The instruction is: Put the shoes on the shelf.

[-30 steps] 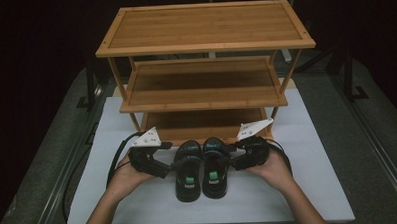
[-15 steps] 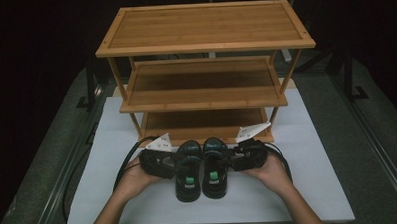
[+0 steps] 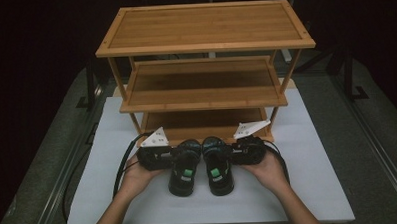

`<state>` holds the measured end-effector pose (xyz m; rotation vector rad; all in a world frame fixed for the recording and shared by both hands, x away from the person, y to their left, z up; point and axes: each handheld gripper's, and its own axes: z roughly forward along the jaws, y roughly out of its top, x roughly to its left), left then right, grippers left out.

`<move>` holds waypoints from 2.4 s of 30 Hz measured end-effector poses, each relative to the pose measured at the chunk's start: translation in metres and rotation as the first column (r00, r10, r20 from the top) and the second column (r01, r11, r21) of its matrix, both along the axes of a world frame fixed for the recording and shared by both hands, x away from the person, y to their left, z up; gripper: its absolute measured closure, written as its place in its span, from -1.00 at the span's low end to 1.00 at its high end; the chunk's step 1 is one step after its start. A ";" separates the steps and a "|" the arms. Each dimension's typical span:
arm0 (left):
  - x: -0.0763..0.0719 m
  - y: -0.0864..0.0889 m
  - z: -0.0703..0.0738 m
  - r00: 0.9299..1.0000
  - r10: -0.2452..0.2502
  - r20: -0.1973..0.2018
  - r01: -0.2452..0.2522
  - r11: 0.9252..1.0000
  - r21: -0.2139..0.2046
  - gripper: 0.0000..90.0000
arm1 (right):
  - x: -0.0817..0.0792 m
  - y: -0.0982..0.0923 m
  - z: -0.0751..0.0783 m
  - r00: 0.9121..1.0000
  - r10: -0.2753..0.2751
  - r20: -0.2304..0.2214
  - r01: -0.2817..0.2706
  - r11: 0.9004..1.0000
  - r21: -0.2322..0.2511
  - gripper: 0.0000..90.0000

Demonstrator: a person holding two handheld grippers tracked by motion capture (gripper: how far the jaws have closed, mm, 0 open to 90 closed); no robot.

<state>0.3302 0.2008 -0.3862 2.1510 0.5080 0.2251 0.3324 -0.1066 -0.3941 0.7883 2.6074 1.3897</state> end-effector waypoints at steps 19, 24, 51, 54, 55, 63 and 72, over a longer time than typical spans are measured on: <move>0.039 -0.021 0.005 0.988 0.092 0.125 -0.088 0.995 -0.041 0.56 | 0.043 -0.001 0.004 0.982 -0.142 0.121 0.136 0.989 0.057 0.54; 0.045 -0.023 -0.004 0.986 0.111 0.126 -0.107 0.994 -0.039 0.56 | 0.048 -0.001 -0.003 0.978 -0.159 0.136 0.153 0.987 0.052 0.54; 0.032 -0.002 -0.003 0.994 0.110 0.020 -0.108 0.991 -0.084 -0.09 | 0.024 -0.021 0.004 0.977 -0.191 0.091 0.187 0.981 0.058 0.04; 0.024 0.007 -0.004 0.992 0.127 0.007 -0.126 0.989 -0.074 -0.22 | 0.011 -0.027 0.003 0.976 -0.197 0.090 0.195 0.980 0.036 -0.05; 0.019 0.010 -0.006 0.991 0.131 0.007 -0.131 0.989 -0.066 -0.25 | 0.007 -0.029 0.002 0.976 -0.200 0.088 0.198 0.980 0.029 -0.09; -0.006 0.019 -0.029 0.990 0.139 -0.030 -0.140 0.990 -0.010 -0.49 | -0.013 -0.030 -0.016 0.977 -0.207 0.051 0.210 0.977 -0.044 -0.34; -0.013 0.000 -0.047 0.991 0.133 -0.018 -0.131 0.988 0.083 -0.73 | -0.016 -0.019 -0.035 0.974 -0.226 0.007 0.226 0.971 -0.084 -0.62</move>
